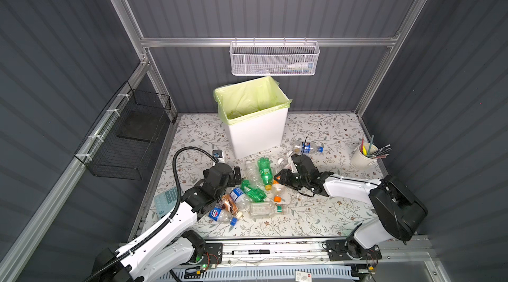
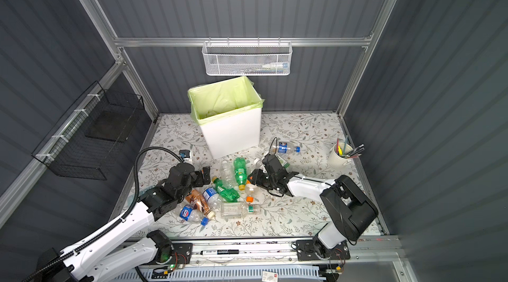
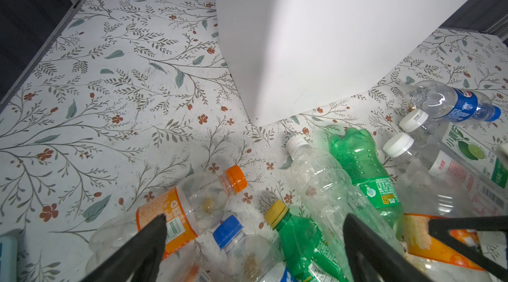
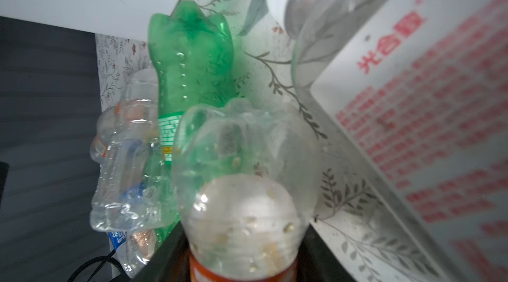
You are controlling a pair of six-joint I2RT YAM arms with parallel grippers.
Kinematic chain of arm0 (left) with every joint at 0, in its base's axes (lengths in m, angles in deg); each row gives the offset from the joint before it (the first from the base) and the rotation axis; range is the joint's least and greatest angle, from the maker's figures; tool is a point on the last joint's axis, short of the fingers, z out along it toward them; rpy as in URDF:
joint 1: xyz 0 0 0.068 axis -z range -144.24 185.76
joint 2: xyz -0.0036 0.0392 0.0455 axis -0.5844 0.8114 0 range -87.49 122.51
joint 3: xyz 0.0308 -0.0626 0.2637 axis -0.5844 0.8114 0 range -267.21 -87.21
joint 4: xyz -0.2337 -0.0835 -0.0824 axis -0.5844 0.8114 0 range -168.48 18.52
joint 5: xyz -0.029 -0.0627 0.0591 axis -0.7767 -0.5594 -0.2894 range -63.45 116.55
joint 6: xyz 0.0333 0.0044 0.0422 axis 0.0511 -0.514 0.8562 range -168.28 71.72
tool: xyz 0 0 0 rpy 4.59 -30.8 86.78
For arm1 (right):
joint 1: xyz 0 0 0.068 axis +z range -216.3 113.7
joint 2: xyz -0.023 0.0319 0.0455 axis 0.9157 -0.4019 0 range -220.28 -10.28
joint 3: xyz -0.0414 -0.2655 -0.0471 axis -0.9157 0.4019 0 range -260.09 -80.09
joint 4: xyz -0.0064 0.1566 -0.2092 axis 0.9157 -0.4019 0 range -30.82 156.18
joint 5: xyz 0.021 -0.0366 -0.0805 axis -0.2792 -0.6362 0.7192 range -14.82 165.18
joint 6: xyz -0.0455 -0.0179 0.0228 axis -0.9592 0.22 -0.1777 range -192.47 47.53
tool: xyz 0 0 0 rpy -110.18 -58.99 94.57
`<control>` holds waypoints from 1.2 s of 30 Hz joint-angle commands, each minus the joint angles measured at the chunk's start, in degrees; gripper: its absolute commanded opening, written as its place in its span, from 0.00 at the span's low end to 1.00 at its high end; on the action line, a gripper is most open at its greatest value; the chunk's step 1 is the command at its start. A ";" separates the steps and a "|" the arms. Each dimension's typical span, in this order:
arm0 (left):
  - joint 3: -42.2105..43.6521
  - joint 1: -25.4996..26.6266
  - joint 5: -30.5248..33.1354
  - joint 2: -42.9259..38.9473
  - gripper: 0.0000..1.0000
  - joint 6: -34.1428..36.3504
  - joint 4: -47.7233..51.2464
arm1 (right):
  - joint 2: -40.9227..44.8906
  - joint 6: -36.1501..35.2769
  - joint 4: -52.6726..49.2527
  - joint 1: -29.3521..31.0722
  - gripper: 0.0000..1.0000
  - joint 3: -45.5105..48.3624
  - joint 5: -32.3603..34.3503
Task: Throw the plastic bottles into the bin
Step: 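Lift the orange-labelled bottle with the right gripper and release it into the bin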
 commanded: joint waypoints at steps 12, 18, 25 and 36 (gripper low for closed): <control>1.25 0.23 1.62 -0.21 1.00 -0.37 -0.10 | 27.22 -23.87 -9.01 -8.87 0.54 -12.55 18.11; 1.40 0.24 1.27 0.05 1.00 -0.37 -0.22 | 29.87 -34.03 -0.28 -11.11 0.53 -24.31 20.23; 1.25 0.25 0.75 0.44 1.00 -0.24 -0.90 | 18.14 -33.69 17.69 -10.85 0.53 -33.10 16.23; 0.05 0.41 1.30 0.73 1.00 -0.13 1.10 | -24.23 -32.22 -15.98 -9.66 0.88 -82.76 2.88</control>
